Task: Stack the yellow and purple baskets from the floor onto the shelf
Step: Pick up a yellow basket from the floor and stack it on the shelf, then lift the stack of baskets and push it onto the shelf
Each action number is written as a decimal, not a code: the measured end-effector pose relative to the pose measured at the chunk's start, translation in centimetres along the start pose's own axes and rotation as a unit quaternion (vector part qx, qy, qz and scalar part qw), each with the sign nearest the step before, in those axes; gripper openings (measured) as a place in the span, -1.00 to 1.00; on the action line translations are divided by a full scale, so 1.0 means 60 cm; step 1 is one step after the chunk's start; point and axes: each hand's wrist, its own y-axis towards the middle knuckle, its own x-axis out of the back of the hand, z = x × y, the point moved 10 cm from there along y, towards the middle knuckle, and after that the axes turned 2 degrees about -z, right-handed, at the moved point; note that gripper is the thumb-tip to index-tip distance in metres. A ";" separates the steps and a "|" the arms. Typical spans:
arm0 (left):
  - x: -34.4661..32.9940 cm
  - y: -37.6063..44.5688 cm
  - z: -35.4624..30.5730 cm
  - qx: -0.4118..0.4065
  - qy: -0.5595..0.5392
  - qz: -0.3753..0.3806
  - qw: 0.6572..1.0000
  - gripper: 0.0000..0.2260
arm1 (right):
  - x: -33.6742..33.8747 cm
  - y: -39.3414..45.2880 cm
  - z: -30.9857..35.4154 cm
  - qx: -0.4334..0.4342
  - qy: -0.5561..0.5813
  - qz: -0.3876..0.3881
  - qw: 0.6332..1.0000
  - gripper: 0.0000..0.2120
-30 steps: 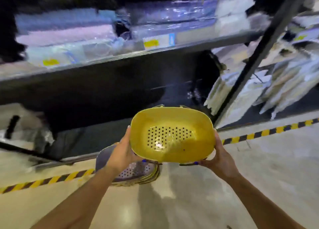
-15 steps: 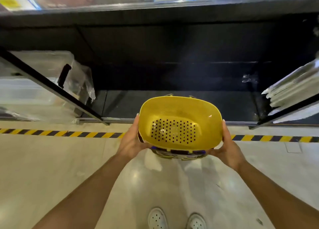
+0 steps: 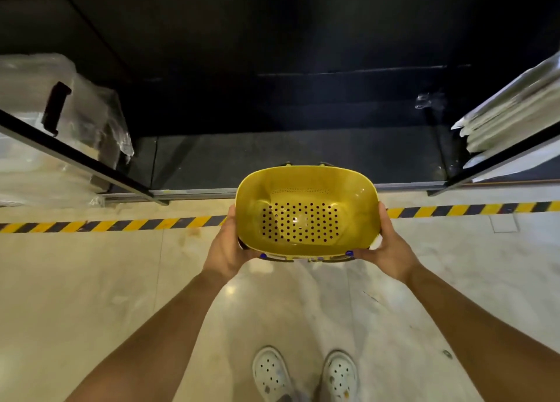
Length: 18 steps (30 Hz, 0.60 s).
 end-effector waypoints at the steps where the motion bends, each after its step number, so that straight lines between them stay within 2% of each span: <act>1: 0.000 0.004 0.003 -0.003 0.009 -0.005 1.000 -0.10 | 0.000 0.005 -0.003 0.003 0.006 -0.005 1.000 0.10; 4: 0.007 0.016 0.005 -0.010 0.021 -0.015 1.000 -0.11 | -0.001 0.017 -0.004 0.021 -0.007 -0.005 1.000 0.09; 8: 0.002 0.002 0.008 0.020 0.041 0.018 0.999 -0.09 | -0.002 0.002 -0.006 0.005 -0.043 -0.008 0.999 0.07; 11: 0.012 -0.016 0.006 0.049 0.092 0.024 0.994 -0.03 | 0.015 -0.029 0.018 0.011 -0.028 -0.053 0.998 -0.04; 13: 0.029 -0.036 -0.009 0.045 0.113 0.000 0.993 -0.07 | 0.027 -0.062 0.032 0.027 -0.031 -0.088 0.995 -0.12; 16: 0.051 -0.105 0.005 0.069 0.095 -0.045 0.992 -0.32 | 0.025 -0.123 0.002 0.005 -0.049 -0.134 0.990 -0.29; 18: 0.045 -0.177 0.054 0.106 0.091 -0.072 0.988 -0.66 | -0.004 -0.177 -0.040 -0.018 -0.042 -0.141 0.989 -0.46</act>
